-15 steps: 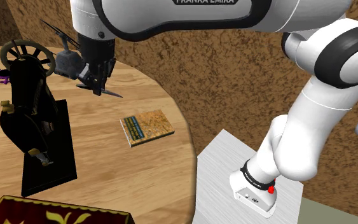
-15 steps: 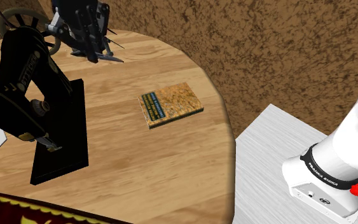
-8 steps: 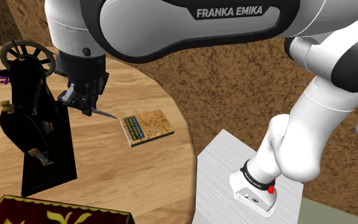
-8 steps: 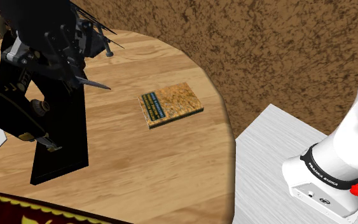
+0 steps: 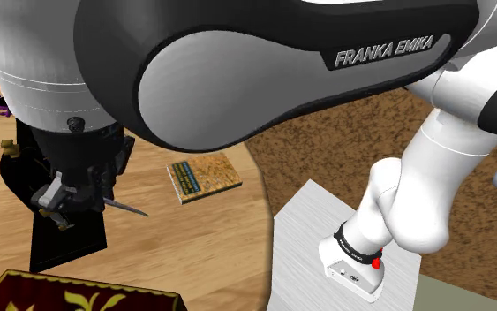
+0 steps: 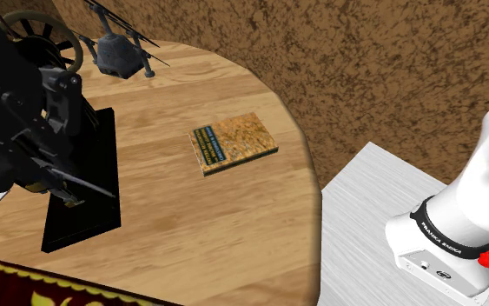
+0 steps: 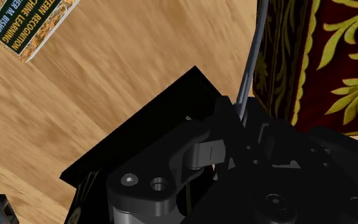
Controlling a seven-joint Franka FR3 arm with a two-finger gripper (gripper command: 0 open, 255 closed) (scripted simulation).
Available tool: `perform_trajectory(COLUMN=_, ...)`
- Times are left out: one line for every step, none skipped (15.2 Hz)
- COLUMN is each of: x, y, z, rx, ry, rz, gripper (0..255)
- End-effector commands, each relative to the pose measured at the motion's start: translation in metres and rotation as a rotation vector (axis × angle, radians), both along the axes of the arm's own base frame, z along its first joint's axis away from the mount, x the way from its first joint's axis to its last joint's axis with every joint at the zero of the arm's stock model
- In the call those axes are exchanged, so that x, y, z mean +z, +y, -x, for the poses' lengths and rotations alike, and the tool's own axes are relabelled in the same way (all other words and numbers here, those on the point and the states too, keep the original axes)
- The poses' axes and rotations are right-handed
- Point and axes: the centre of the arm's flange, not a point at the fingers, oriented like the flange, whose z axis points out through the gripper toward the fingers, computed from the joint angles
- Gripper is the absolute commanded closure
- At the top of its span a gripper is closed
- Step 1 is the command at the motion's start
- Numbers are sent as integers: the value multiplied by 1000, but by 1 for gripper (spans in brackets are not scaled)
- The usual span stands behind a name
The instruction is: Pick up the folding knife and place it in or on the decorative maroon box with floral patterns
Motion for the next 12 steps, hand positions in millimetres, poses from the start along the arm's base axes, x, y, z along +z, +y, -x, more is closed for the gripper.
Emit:
perform_trajectory(x=0, y=18, z=18, rx=-2, ry=0, rz=0, gripper=255)
perform_trajectory(x=0, y=27, z=28, rx=-2, ry=0, rz=0, gripper=255)
perform_trajectory(x=1, y=36, z=37, rx=-2, ry=0, rz=0, gripper=255)
perform_trajectory(x=1, y=45, z=47, rx=-2, ry=0, rz=0, gripper=255)
perform_trajectory(x=1, y=54, z=56, rx=-2, ry=0, rz=0, gripper=255)
perform_trajectory(x=1, y=64, z=66, rx=-2, ry=0, rz=0, gripper=255)
perform_trajectory(x=1, y=73, z=75, rx=-2, ry=0, rz=0, gripper=255)
perform_trajectory(x=1, y=82, z=85, rx=-2, ry=0, rz=0, gripper=255)
perform_trajectory(x=1, y=91, z=94, rx=-2, ry=0, rz=0, gripper=255)
perform_trajectory(x=1, y=100, z=104, rx=-2, ry=0, rz=0, gripper=255)
perform_trajectory(x=2, y=109, z=113, rx=-2, ry=0, rz=0, gripper=255)
perform_trajectory(x=2, y=126, z=130, rx=-2, ry=0, rz=0, gripper=255)
